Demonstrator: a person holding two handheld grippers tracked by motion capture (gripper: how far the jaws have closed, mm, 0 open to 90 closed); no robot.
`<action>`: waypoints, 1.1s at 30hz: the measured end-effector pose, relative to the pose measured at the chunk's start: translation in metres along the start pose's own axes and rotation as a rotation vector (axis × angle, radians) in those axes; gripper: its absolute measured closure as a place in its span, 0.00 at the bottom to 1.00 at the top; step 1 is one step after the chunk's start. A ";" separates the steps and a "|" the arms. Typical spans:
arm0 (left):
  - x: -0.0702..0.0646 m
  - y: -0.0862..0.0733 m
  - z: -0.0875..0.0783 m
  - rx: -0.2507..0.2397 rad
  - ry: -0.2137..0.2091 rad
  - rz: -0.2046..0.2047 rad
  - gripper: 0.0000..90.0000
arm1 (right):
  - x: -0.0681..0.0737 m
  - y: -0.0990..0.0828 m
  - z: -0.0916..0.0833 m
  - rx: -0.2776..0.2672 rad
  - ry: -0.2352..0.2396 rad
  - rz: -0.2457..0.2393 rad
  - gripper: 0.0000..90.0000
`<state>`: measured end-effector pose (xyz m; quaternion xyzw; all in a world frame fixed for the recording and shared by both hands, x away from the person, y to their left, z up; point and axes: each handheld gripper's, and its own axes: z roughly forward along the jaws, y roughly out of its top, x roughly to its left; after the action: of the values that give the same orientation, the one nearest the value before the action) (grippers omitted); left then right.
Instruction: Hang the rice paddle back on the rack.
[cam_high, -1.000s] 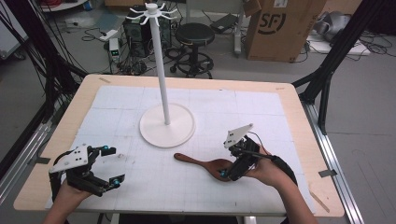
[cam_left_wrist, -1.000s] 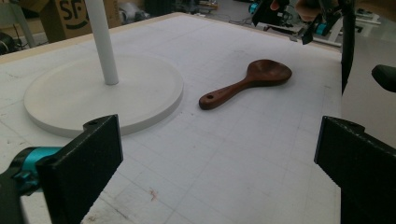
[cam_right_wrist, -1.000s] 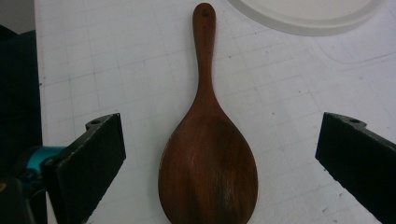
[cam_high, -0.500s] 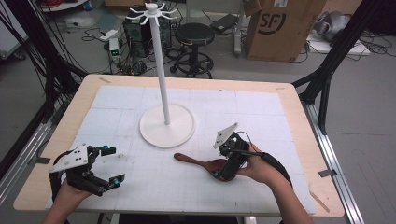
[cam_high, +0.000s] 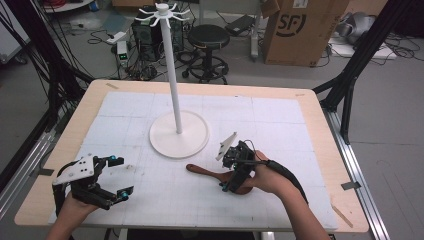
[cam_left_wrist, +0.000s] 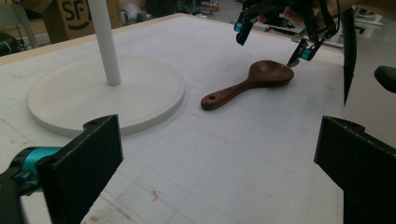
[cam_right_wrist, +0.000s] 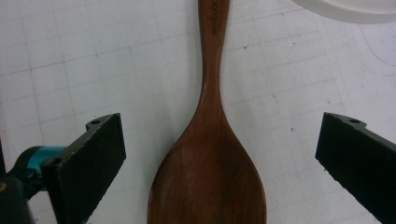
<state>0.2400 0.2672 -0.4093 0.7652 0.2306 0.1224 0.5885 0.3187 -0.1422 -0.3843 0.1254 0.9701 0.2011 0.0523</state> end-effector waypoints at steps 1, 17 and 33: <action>0.000 0.000 0.000 0.001 -0.001 0.002 0.02 | 0.001 0.002 0.001 0.009 0.000 -0.002 0.00; 0.001 0.000 0.000 0.003 0.005 0.006 0.02 | -0.001 0.029 0.022 0.138 0.004 -0.014 0.00; 0.001 -0.001 -0.001 0.007 0.009 0.010 0.02 | -0.004 0.044 0.041 0.235 0.015 0.009 0.17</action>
<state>0.2403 0.2682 -0.4098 0.7677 0.2298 0.1279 0.5844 0.3385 -0.0886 -0.4034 0.1337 0.9867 0.0874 0.0289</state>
